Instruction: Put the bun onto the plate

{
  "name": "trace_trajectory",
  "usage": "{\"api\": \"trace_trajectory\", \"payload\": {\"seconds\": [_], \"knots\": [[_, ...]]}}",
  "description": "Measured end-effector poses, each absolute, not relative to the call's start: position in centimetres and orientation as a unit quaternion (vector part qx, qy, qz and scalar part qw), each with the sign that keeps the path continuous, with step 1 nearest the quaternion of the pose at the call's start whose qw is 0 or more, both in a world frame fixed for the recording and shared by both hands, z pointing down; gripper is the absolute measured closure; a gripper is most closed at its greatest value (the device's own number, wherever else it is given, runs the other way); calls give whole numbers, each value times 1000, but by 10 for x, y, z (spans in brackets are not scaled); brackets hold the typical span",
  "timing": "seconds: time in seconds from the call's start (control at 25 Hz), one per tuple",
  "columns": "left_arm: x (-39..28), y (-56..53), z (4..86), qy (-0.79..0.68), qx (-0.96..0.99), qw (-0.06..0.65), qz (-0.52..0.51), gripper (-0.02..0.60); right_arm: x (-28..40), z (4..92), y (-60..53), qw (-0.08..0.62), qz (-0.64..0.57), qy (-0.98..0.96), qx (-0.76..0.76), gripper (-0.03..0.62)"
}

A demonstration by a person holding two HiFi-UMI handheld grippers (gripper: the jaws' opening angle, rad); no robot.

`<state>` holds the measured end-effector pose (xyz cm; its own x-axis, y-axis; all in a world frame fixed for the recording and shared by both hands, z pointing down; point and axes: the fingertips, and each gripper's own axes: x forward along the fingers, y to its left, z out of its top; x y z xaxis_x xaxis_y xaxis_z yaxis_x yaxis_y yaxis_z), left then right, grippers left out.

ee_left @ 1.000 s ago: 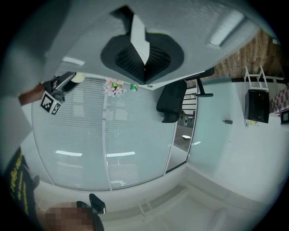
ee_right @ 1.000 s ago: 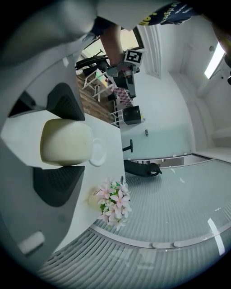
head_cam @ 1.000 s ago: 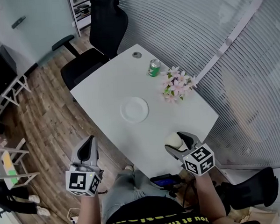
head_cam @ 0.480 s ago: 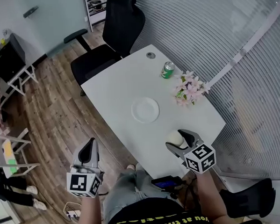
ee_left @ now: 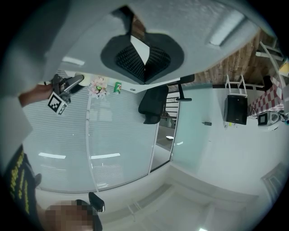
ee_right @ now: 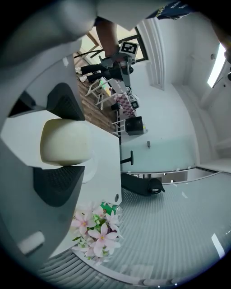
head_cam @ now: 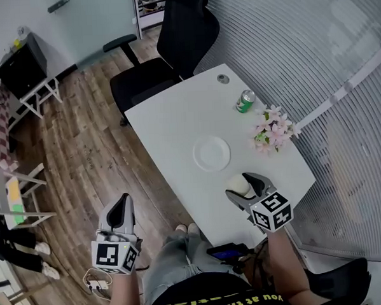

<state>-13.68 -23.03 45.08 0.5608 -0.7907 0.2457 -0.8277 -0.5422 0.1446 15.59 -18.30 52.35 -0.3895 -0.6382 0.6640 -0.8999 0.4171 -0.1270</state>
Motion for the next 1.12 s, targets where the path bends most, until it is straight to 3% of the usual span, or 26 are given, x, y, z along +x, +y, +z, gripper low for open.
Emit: {"api": "trace_trajectory", "payload": {"seconds": [1.12], "knots": [[-172,-237,461,-520,838,139,89,578,158,575,-292,274,233,-801,479,272]]}}
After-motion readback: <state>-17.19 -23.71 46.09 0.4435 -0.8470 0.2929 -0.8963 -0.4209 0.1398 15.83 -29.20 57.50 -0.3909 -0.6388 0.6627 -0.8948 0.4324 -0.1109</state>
